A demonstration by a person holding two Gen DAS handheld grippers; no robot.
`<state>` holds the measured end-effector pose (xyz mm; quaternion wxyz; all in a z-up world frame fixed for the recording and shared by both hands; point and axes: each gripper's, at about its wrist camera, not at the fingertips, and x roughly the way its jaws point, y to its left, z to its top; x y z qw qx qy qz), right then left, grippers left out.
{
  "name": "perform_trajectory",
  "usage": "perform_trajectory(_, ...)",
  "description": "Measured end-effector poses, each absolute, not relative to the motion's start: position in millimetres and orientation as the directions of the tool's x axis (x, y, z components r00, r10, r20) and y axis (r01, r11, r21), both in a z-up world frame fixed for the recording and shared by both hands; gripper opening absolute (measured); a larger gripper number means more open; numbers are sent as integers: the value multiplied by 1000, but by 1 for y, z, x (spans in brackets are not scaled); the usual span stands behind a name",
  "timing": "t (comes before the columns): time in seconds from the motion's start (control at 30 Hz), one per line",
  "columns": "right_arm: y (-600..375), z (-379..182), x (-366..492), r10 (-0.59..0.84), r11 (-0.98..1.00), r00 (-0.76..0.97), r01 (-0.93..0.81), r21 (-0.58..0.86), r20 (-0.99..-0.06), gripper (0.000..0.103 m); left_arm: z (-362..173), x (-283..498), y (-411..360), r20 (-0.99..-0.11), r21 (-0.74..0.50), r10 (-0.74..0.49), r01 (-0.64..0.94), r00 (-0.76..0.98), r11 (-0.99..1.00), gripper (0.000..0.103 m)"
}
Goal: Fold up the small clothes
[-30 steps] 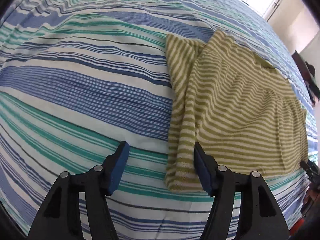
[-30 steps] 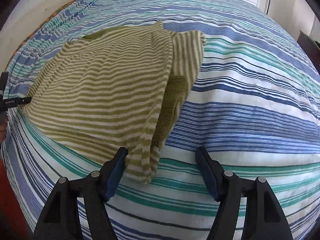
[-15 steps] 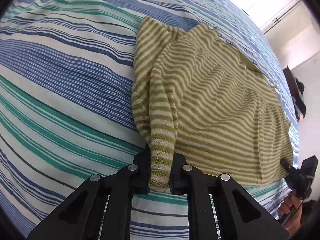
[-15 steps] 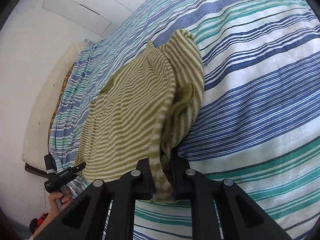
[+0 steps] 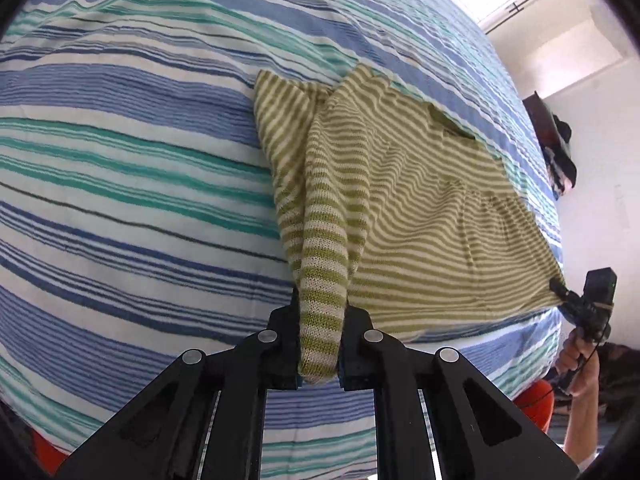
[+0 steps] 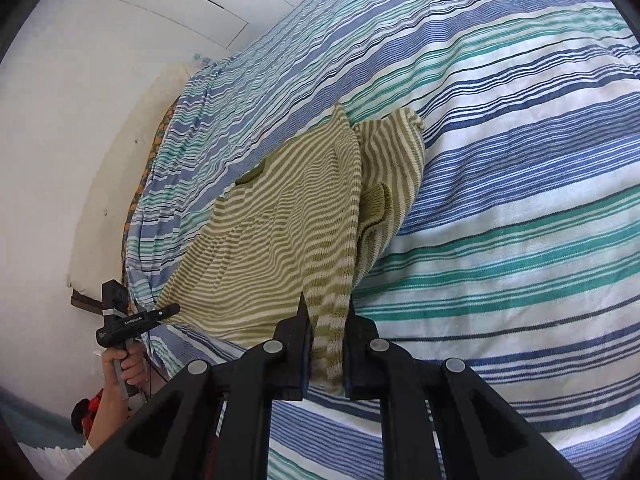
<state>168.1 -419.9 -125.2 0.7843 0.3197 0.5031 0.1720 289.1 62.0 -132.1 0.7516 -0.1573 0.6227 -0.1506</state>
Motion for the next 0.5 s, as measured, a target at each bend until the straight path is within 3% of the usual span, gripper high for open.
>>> perform_trajectory(0.03, -419, -124, 158, 589, 744, 427, 45, 666, -686, 12, -143, 284, 57, -906, -390, -392, 41, 160, 920, 21)
perform_trajectory(0.1, -407, -127, 144, 490, 842, 403, 9, 539, -773, 22, -162, 269, 58, -943, -287, -288, 31, 168, 958, 36)
perform_trajectory(0.13, -400, -132, 138, 412, 893, 394, 7, 451, -822, 41, -164, 264, 60, -939, -286, -286, 26, 194, 958, 38)
perform_trajectory(0.17, -394, -138, 133, 344, 925, 379, 19, 378, -859, 75, -161, 260, 63, -926, -308, -301, 3, 229, 951, 40)
perform_trajectory(0.2, -392, -140, 126, 293, 945, 379, 28, 327, -878, 82, -157, 255, 70, -913, -333, -312, -36, 262, 942, 54)
perform_trajectory(0.23, -391, -137, 116, 256, 956, 410, 28, 292, -875, 82, -151, 250, 76, -900, -353, -317, -76, 299, 932, 71)
perform_trajectory(0.3, -392, -125, 91, 235, 956, 490, 38, 290, -839, 82, -143, 246, 89, -867, -395, -323, -126, 380, 910, 78)
perform_trajectory(0.43, -390, -111, 40, 235, 931, 636, 72, 359, -735, 82, -155, 260, 94, -825, -505, -426, -146, 370, 851, 80)
perform_trajectory(0.5, -379, -114, 23, 219, 931, 678, 70, 358, -702, 82, -165, 269, 87, -837, -490, -419, -142, 352, 860, 80)
